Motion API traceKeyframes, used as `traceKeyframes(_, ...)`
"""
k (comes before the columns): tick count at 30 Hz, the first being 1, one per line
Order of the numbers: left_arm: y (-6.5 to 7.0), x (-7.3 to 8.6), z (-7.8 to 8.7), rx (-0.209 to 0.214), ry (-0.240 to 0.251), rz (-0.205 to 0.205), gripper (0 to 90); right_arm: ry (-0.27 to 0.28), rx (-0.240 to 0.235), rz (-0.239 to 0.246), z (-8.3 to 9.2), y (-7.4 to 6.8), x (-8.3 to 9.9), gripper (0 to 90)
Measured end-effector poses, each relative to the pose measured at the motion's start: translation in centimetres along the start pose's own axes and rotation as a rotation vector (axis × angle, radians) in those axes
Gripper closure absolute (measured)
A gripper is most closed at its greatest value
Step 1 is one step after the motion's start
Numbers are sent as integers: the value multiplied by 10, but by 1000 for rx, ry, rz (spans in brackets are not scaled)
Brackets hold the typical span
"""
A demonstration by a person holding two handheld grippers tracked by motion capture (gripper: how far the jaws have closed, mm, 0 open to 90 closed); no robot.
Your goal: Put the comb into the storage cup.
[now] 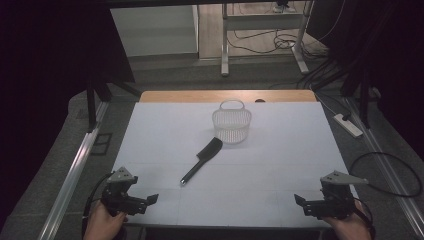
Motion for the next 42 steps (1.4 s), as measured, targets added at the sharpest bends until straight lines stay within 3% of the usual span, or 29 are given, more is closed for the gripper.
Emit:
traceKeyframes(9, -4, -9, -4, -23, -40, -19, 0, -1, -2, 6, 0, -1, 0, 0)
traceKeyframes(30, -7, -33, -20, -25, -123, -71, 0, -4, -6, 11, -1, -2, -1, 0)
traceKeyframes(42, -5, -49, -33, -21, -166, -75, 0, -7, -6, 14, -1, -2, 0, 0)
Point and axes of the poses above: each handheld gripper's, and its own axes: z roughly backward along the jaws, x roughly out of its underside, y roughly to its right, the point moved 8 cm from there along -z, roughly forward along the jaws, and after that the axes turned 4 degrees about -y, right-handed, at the moved point
